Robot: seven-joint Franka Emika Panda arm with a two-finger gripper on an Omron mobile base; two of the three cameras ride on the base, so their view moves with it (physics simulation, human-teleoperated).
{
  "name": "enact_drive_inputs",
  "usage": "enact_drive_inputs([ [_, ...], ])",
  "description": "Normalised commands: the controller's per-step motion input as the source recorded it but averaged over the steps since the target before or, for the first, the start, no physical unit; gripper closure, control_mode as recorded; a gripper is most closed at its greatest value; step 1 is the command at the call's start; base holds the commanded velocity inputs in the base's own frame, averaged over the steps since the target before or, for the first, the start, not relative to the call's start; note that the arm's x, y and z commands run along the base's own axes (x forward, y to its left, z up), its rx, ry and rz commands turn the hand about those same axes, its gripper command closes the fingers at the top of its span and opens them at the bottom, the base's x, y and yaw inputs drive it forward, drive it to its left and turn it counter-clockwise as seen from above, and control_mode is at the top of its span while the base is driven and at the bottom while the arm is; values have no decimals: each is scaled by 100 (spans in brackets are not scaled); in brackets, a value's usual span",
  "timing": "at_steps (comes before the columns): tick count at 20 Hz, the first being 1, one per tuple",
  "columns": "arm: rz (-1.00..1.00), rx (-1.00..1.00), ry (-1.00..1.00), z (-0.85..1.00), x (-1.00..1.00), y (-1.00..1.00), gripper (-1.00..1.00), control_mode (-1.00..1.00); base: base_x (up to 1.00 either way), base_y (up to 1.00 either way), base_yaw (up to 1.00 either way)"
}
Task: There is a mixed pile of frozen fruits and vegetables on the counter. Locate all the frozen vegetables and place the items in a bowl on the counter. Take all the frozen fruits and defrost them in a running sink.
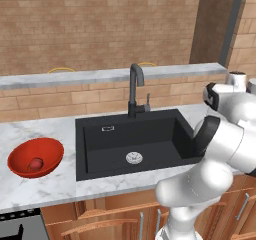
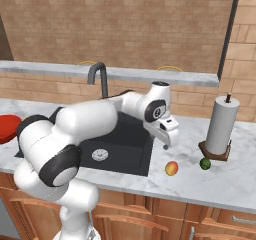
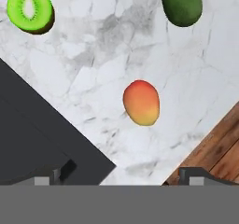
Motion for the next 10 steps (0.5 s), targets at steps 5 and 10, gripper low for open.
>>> enact_drive_inputs([
  [5, 4, -8, -9, 2, 5, -47, -100, -100, 0, 0, 0],
  [10, 9, -4, -8, 0, 17, -46, -100, -100, 0, 0, 0],
])
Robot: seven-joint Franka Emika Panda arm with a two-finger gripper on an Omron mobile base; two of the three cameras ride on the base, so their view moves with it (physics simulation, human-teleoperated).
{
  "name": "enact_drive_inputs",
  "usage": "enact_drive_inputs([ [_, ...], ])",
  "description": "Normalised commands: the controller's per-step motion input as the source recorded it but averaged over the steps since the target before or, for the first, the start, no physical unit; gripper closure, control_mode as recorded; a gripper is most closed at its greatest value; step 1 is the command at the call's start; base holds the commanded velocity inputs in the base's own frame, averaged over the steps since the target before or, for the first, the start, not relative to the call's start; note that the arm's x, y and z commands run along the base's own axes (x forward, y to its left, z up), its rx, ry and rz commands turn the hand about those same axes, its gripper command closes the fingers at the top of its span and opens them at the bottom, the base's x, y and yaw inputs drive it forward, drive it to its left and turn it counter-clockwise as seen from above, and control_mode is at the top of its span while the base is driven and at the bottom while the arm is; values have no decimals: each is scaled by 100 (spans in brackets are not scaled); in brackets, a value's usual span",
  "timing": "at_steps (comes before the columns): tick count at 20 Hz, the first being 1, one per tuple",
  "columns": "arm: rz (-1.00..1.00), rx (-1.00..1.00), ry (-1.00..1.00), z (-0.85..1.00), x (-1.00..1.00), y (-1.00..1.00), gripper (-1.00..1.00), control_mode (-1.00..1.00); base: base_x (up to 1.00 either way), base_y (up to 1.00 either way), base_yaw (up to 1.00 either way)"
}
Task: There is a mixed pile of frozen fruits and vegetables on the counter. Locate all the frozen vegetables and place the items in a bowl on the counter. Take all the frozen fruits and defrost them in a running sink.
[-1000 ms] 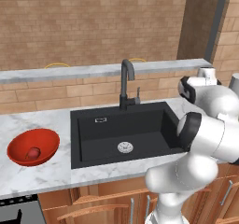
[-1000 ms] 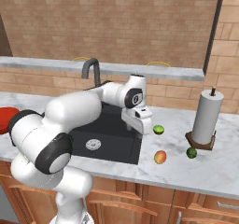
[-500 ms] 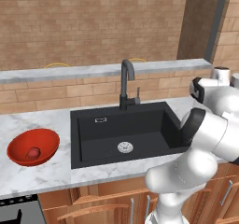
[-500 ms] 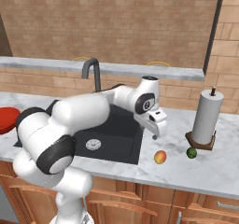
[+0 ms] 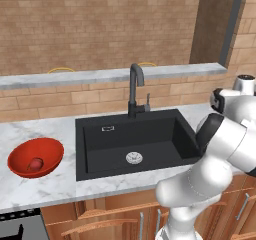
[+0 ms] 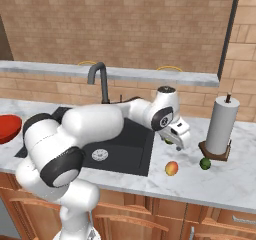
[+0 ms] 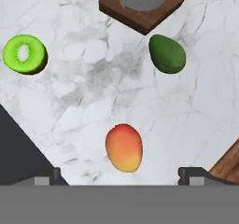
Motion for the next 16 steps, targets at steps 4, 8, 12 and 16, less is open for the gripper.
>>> enact_drive_inputs([
  [4, 9, -1, 0, 0, 24, -59, -100, -100, 0, 0, 0],
  [8, 4, 0, 2, -3, 5, -48, -100, -100, 0, 0, 0],
  [12, 0, -2, 12, 0, 0, -30, -100, -100, 0, 0, 0],
  [16, -2, -2, 10, -6, -14, -4, -100, -100, 0, 0, 0],
])
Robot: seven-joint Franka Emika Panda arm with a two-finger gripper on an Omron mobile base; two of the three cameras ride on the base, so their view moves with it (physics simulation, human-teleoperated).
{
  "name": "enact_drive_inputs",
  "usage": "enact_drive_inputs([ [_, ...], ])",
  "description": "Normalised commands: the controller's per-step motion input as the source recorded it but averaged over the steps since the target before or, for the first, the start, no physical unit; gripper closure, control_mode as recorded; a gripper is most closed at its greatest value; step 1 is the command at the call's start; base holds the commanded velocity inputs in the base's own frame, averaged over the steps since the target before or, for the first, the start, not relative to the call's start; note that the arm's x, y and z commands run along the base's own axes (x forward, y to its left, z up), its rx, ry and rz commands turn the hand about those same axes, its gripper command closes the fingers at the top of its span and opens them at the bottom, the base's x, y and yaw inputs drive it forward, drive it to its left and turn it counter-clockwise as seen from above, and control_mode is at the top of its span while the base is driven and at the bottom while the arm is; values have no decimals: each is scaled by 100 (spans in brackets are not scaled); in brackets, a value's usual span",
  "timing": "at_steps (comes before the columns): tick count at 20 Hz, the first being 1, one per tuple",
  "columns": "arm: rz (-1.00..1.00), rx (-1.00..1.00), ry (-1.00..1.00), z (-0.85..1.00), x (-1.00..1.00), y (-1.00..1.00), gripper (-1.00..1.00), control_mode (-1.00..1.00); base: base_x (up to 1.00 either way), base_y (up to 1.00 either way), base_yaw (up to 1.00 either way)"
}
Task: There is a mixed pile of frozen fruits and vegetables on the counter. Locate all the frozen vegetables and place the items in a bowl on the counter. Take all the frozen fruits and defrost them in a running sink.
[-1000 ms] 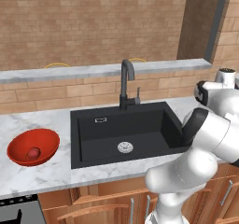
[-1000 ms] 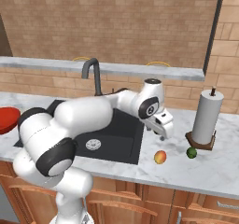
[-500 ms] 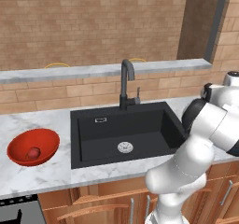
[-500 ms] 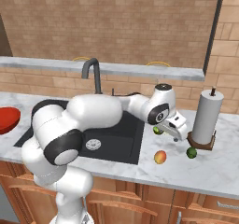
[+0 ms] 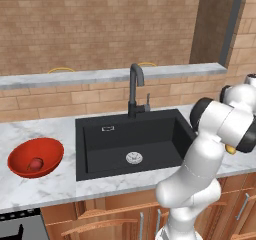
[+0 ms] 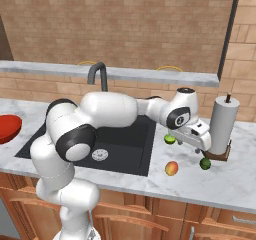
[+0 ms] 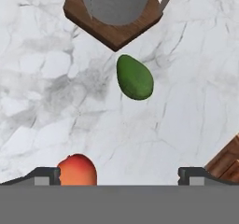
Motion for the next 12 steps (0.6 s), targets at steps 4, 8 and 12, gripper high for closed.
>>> enact_drive_inputs([
  [4, -3, 0, 4, -17, -14, -2, -100, -100, 0, 0, 0],
  [8, -3, 8, -14, -23, -9, -8, -100, -100, 0, 0, 0],
  [12, 0, 0, -17, -29, 3, -29, -100, -100, 0, 0, 0],
])
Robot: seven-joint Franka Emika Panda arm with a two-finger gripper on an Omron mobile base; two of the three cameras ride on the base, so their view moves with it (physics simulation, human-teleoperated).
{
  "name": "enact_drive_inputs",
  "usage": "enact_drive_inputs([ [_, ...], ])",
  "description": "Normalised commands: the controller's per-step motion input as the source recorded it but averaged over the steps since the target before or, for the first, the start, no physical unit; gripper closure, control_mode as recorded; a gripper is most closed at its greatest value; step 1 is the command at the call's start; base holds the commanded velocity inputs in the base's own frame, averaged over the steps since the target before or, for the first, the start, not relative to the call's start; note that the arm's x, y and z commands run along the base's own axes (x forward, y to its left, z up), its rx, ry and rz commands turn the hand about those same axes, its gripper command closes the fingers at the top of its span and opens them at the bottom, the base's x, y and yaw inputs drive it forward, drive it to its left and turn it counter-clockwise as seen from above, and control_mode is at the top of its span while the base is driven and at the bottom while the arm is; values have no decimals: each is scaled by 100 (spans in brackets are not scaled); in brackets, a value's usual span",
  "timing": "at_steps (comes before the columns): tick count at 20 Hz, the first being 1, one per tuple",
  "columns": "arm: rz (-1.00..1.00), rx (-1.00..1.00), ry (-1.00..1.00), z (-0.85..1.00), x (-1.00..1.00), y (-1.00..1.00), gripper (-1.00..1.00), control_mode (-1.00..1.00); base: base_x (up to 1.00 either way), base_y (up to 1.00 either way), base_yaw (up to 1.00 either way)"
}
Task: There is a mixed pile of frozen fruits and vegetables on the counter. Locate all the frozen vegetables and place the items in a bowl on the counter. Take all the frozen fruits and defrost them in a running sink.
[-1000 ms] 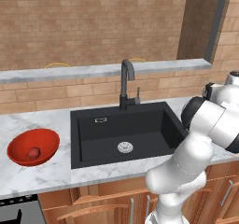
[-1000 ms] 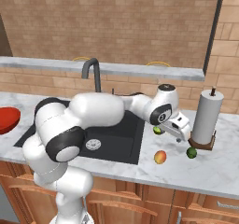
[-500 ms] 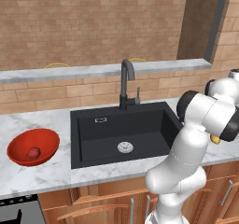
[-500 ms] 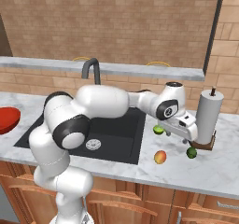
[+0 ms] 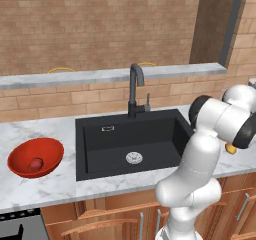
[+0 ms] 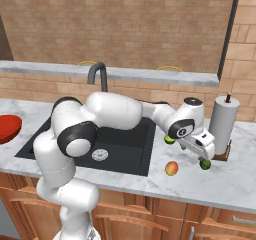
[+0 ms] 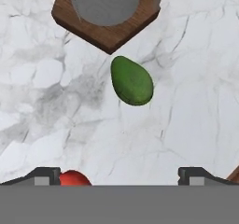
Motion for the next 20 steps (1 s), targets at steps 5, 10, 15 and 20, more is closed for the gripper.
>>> enact_drive_inputs([
  [5, 0, 0, -1, -21, 5, -39, -100, -100, 0, 0, 0],
  [10, 6, 0, 2, -19, 15, -26, -100, -100, 0, 0, 0],
  [15, 12, 0, 4, -2, 31, -18, -100, -100, 0, 0, 0],
  [20, 10, 0, 0, -9, 22, -21, -100, -100, 0, 0, 0],
])
